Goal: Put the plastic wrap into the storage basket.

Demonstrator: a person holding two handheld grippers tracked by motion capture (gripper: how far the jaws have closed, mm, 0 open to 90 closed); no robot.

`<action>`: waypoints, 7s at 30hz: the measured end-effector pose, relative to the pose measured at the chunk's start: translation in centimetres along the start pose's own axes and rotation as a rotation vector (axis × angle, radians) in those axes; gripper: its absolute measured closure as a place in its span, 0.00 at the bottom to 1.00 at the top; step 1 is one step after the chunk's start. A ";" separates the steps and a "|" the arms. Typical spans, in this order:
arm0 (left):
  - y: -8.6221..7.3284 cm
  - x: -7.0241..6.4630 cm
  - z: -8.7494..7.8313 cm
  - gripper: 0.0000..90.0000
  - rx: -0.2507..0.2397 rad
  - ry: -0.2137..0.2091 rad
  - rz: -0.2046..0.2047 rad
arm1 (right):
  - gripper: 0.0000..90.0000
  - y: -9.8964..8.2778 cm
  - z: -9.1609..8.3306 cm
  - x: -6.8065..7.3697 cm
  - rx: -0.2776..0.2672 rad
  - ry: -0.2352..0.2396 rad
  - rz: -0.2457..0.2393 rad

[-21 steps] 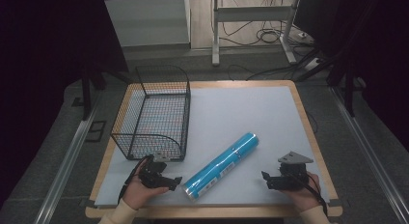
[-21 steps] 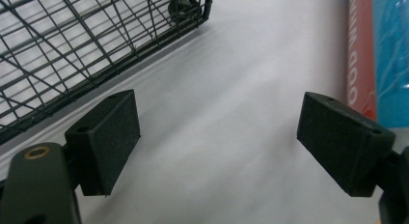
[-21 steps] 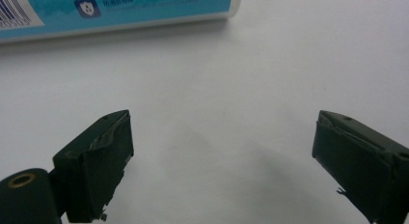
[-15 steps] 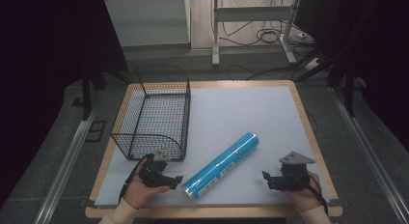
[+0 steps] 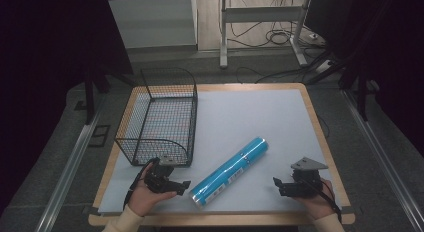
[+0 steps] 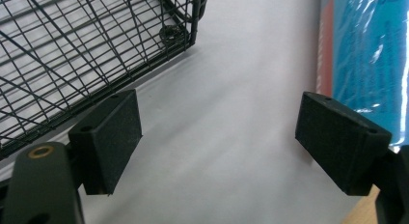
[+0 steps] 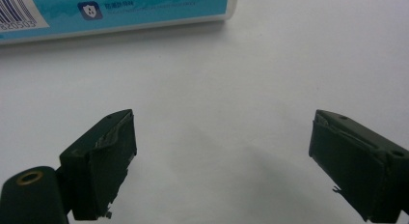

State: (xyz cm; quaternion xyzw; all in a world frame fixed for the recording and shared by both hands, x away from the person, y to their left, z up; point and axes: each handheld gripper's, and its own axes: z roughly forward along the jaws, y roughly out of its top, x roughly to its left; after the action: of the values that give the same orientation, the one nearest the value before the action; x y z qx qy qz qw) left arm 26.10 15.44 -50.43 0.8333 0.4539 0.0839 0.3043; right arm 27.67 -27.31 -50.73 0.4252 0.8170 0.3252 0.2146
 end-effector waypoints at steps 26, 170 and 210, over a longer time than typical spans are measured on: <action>3.7 -2.8 -1.4 0.19 0.004 -0.033 0.059 | 0.12 -0.1 -0.1 0.0 -0.003 -0.011 -0.015; 14.7 -8.8 7.4 0.35 0.331 -0.110 0.200 | 0.12 -0.1 -0.1 -0.3 -0.013 -0.022 -0.020; 17.6 -6.9 4.0 0.35 0.291 -0.065 0.201 | 0.13 -0.1 -0.2 -0.8 -0.022 -0.038 -0.013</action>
State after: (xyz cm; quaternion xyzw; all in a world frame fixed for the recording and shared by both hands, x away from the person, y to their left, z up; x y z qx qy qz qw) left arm 36.18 1.03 -42.44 0.9119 0.3657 0.0201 0.1852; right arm 27.97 -28.06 -50.59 0.4236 0.8119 0.3246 0.2368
